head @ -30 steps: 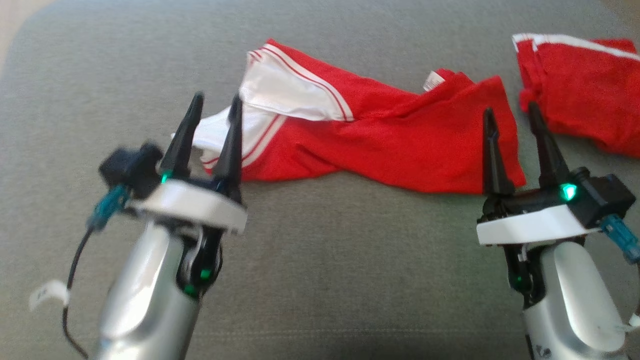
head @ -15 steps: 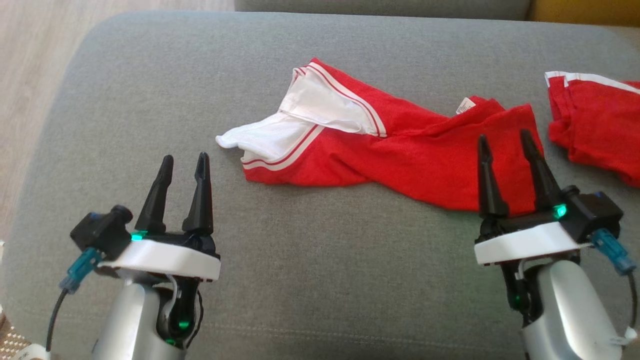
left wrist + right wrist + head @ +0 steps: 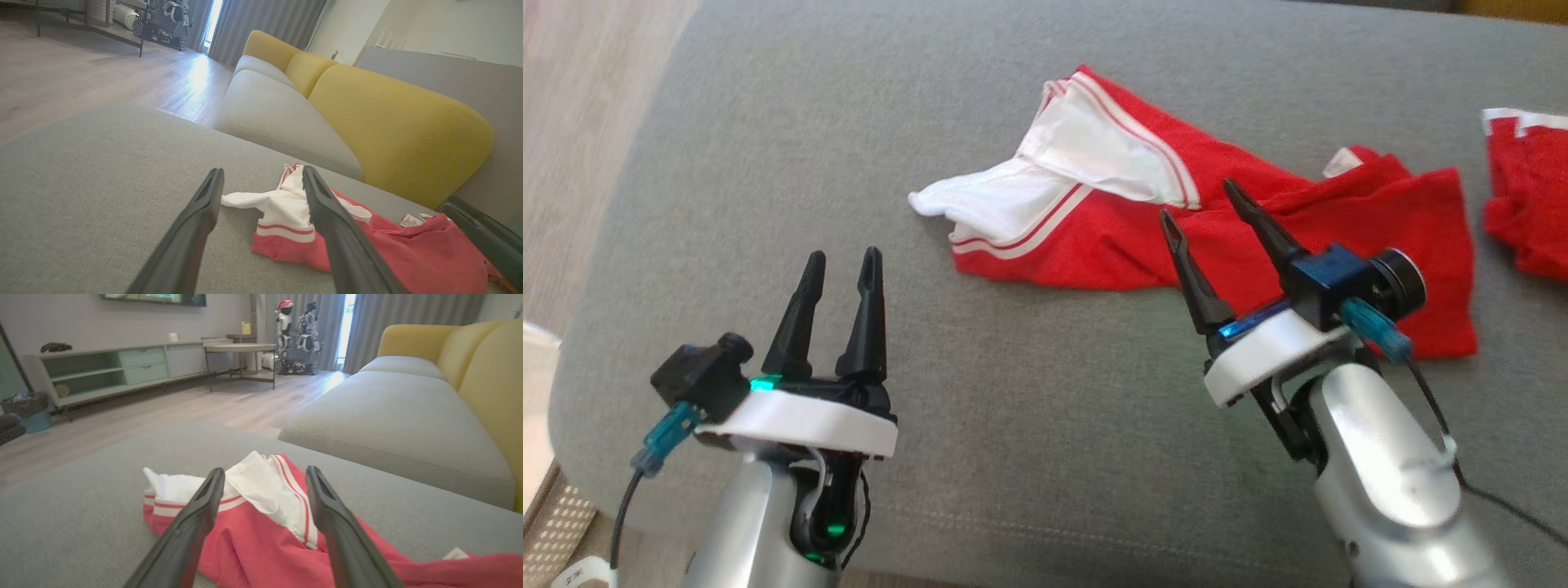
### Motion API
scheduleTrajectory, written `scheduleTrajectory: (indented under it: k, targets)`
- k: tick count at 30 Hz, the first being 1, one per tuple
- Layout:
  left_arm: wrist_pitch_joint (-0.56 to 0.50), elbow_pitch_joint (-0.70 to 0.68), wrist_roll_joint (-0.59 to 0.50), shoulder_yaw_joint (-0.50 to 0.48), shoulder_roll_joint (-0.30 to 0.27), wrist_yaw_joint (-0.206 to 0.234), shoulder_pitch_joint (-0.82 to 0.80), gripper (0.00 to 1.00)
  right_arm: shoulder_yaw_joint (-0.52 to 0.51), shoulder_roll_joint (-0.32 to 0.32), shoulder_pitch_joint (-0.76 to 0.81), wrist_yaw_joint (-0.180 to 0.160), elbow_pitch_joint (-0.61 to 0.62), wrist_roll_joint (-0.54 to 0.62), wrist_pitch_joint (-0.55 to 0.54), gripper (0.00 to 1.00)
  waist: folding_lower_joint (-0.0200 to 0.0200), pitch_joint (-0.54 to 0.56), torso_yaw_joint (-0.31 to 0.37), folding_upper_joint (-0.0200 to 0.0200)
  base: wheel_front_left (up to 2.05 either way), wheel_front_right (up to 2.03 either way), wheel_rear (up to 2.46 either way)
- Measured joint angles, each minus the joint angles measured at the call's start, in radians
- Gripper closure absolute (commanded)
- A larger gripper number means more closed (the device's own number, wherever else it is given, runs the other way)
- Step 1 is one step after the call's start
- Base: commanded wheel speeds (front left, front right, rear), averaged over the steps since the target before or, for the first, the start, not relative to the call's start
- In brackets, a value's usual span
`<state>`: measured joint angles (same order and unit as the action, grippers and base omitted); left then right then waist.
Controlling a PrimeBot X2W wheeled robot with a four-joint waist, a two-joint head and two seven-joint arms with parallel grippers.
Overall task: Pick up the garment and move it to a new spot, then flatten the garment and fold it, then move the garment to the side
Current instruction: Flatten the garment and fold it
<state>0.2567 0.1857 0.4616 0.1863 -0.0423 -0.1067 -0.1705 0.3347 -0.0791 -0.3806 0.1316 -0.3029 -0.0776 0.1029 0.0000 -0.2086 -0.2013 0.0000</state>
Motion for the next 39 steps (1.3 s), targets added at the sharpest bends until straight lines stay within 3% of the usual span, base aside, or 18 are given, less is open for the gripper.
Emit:
scheduleTrajectory:
  k: [12, 26, 27, 28, 29, 39]
  targets:
    - [0.000, 0.011, 0.034, 0.027, 0.001, 0.001, -0.041, 0.00, 0.137, -0.095, -0.188, 0.000, -0.235, -0.033, -0.052, 0.00, 0.0000, -0.078, -0.070, 0.0000, 0.00, 0.00, 0.00]
    - [0.000, 0.016, 0.047, 0.046, 0.002, 0.001, -0.072, 0.00, 0.161, -0.106, -0.298, 0.000, -0.392, -0.046, -0.040, 0.00, 0.0000, -0.119, -0.088, 0.0000, 0.00, 0.00, 0.00]
    - [0.000, 0.016, 0.049, 0.050, 0.002, 0.001, -0.075, 0.00, 0.161, -0.106, -0.303, 0.000, -0.403, -0.046, -0.038, 0.07, 0.0000, -0.121, -0.088, 0.0000, 0.00, 0.00, 0.00]
    - [0.000, 0.016, 0.051, 0.054, 0.002, 0.001, -0.078, 0.00, 0.160, -0.106, -0.309, 0.000, -0.412, -0.046, -0.036, 0.72, 0.0000, -0.123, -0.089, 0.0000, 0.00, 0.00, 0.00]
    - [0.000, 0.016, 0.052, 0.057, 0.004, 0.001, -0.080, 0.00, 0.156, -0.106, -0.313, 0.000, -0.421, -0.049, -0.029, 1.00, 0.0000, -0.124, -0.090, 0.0000, 0.00, 0.00, 0.00]
    - [0.000, 0.027, 0.054, 0.063, 0.005, 0.007, -0.080, 0.00, 0.122, -0.112, -0.389, 0.000, -0.462, -0.113, -0.006, 1.00, 0.0000, -0.119, -0.104, 0.0000, 0.00, 0.00, 0.00]
